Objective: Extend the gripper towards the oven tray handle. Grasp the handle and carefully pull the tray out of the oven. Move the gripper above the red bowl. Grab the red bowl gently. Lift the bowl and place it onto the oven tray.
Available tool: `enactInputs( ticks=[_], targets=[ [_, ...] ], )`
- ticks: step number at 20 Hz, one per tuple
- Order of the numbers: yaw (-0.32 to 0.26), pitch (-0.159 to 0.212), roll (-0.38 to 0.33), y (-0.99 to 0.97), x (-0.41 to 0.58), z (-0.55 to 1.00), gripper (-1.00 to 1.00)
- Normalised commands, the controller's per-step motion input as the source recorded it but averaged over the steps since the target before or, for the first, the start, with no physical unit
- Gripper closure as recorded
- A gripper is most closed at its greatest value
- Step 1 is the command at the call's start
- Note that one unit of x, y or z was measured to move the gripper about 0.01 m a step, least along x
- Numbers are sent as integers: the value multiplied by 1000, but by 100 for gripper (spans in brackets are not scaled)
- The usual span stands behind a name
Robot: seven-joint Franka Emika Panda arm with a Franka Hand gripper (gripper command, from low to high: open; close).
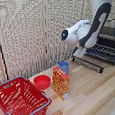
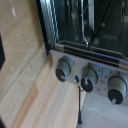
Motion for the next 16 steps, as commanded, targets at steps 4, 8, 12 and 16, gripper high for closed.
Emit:
enactInputs(
  ticks=[4, 8, 12, 16],
  targets=[
    [0, -18, -14, -863, 35, 0, -100],
    [-7, 36, 7, -805, 197, 0, -100],
    [-6, 103, 20, -676, 281, 0, -100],
    [1, 84, 29, -486, 222, 4, -100]
  ],
)
